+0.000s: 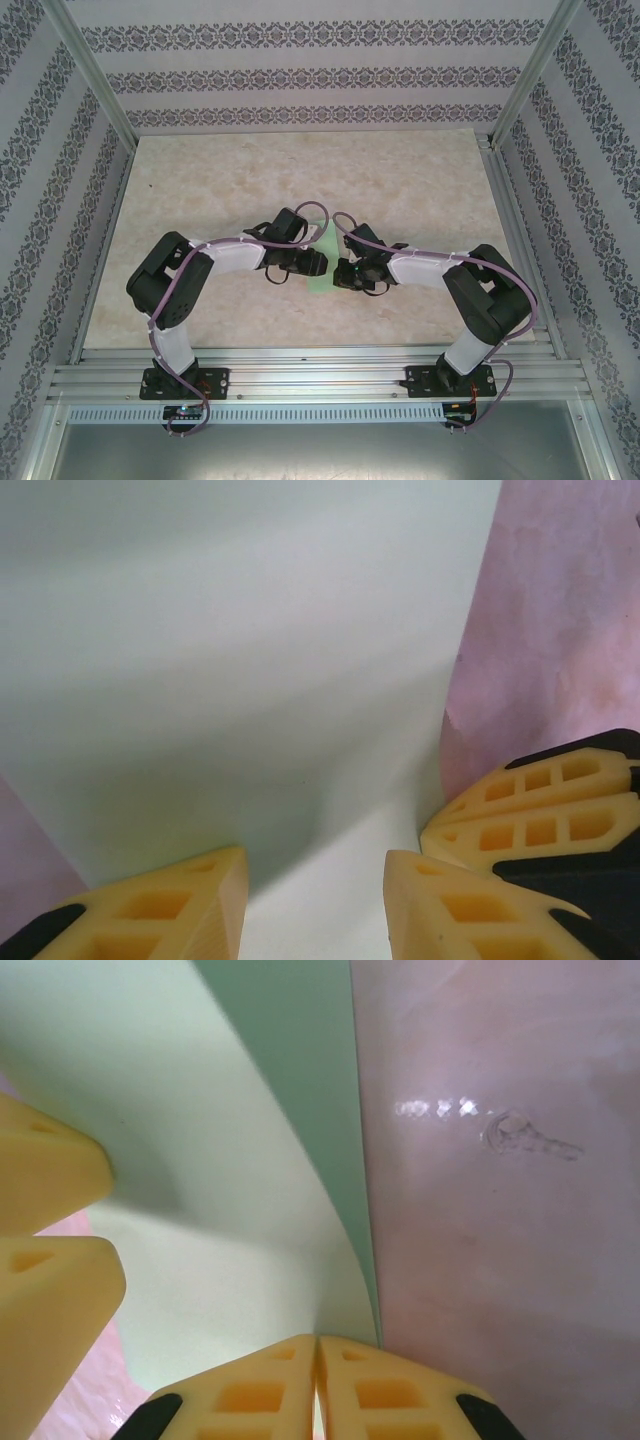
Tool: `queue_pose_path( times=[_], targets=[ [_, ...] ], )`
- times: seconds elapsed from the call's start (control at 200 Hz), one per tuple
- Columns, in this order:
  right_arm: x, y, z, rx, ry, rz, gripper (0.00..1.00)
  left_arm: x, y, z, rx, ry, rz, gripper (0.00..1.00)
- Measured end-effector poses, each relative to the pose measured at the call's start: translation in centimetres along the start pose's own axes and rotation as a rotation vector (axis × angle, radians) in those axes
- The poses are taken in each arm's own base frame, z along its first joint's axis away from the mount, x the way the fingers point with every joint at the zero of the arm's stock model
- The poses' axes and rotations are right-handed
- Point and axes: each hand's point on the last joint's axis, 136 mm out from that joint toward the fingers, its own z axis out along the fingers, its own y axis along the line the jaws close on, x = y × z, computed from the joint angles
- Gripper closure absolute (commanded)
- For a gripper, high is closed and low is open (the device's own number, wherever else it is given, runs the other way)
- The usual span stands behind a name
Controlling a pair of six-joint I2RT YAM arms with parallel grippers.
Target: Fold a paper plane with a square sheet of paper (fold left side to right side)
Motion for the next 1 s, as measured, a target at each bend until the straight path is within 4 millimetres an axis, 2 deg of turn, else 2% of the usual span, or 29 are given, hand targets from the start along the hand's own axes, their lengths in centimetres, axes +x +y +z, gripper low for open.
queue_pose_path(
  times=[0.15, 0.58, 0.999],
  targets=[
    [-0.1, -0.1, 0.0, 0.01, 0.0, -0.007, 0.89, -0.3, 0.9, 0.4, -0.023, 0.005, -0.007, 0.58],
    [-0.2, -0.1, 0.0, 0.02, 0.001, -0.025, 0.89, -1.4, 2.7, -0.2, -0.045, -0.015, -0.018, 0.59],
    [-0.7, -0.2, 0.1, 0.031, -0.02, -0.03, 0.89, -3.5, 2.7, 0.5, -0.03, -0.032, -0.012, 0.57]
  ],
)
